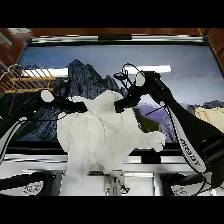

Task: Fold the shirts.

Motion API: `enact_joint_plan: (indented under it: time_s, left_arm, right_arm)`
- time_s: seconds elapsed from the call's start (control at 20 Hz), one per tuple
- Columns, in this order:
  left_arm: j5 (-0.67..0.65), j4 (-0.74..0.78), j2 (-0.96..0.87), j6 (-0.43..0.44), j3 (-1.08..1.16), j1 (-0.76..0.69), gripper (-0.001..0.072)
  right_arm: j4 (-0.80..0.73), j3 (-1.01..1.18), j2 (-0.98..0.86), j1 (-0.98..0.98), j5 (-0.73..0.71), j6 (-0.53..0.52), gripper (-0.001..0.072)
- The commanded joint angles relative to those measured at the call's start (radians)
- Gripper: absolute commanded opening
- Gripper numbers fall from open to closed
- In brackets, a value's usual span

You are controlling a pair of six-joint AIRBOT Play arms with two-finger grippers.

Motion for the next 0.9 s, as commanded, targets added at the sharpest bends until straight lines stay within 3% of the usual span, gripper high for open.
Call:
enact_joint_plan:
  time_s: [0.0,0.45,0.85]
  left_arm:
    - [0.097,-0.114,-0.028,-0.004,0.002,-0.045,0.0612]
    - [0.14,-0.158,-0.108,-0.004,0.095,-0.048,0.0608]
    - [0.143,-0.158,-0.122,-0.004,0.098,-0.037,0.0608]
  right_arm:
    - [0.006,0.0,-0.002,0.008,0.006,0.008,0.0656]
    - [0.029,0.0,-0.002,0.018,0.072,-0.008,0.0656]
    - [-0.271,-0.002,-0.086,0.226,-0.035,-0.07,0.0642]
